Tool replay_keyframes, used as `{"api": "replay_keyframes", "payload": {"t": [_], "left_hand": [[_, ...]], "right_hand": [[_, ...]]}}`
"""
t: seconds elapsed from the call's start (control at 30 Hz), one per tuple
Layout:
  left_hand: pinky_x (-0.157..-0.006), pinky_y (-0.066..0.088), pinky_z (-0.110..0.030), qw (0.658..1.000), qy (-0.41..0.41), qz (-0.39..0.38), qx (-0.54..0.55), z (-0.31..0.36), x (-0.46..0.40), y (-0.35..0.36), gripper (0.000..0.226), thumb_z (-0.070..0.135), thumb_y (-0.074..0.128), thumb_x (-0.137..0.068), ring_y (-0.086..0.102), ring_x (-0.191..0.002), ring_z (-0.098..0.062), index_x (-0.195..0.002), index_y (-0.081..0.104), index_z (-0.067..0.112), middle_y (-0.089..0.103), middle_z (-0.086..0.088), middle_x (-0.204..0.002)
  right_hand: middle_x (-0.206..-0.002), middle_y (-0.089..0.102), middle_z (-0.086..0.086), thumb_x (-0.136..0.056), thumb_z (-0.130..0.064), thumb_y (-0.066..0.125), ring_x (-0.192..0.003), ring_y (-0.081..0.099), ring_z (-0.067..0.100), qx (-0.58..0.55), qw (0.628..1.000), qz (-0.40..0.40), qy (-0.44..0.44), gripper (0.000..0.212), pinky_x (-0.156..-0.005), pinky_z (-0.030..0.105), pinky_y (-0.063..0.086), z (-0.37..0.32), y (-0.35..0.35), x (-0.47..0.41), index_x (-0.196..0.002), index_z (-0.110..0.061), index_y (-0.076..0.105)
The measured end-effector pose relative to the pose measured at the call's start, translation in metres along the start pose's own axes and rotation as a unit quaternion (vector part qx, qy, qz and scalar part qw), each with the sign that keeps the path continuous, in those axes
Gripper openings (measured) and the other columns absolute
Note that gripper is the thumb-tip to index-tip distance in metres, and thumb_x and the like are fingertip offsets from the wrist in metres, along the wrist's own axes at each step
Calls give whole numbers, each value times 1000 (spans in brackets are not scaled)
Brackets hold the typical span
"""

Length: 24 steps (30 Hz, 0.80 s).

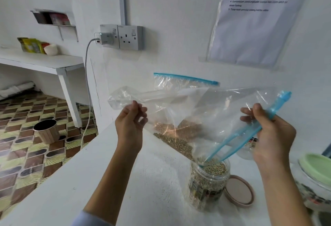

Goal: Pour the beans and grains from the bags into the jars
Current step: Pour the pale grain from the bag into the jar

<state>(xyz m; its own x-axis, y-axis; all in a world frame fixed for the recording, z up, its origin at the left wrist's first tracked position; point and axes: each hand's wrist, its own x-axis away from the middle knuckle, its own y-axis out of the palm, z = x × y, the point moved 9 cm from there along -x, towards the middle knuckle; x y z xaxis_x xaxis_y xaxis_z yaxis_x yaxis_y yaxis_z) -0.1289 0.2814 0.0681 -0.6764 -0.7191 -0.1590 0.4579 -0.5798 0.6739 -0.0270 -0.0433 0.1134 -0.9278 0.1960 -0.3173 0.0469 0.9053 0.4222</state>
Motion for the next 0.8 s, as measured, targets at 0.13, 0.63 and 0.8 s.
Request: {"api": "replay_keyframes", "payload": {"t": [0.13, 0.63, 0.8], "left_hand": [[-59, 44, -22, 1000, 9, -30, 3, 2, 2, 11, 27, 16, 43, -99, 56, -61, -10, -76, 55, 11, 62, 0, -67], [-49, 37, -19, 998, 21, -31, 57, 3, 3, 30, 30, 12, 38, -101, 47, -55, -9, -73, 49, 12, 51, 2, -65], [-47, 32, -20, 996, 12, -23, 84, 3, 5, 35, 31, 10, 37, -101, 43, -52, -10, -73, 49, 13, 50, 3, -62]], "right_hand": [[-68, 72, -5, -89, -17, 65, -60, 61, 8, 5, 1000, 9, -10, 15, -66, 17, 50, -6, -3, -3, -76, -11, 68], [-62, 70, -5, -89, -14, 65, -61, 59, 9, -9, 999, 38, 15, 18, -67, 19, 49, -1, -11, -6, -71, -11, 67], [-66, 72, -3, -89, -13, 64, -61, 61, 7, -18, 999, 15, 31, 15, -72, 21, 51, 3, -8, -3, -75, -9, 67]]}}
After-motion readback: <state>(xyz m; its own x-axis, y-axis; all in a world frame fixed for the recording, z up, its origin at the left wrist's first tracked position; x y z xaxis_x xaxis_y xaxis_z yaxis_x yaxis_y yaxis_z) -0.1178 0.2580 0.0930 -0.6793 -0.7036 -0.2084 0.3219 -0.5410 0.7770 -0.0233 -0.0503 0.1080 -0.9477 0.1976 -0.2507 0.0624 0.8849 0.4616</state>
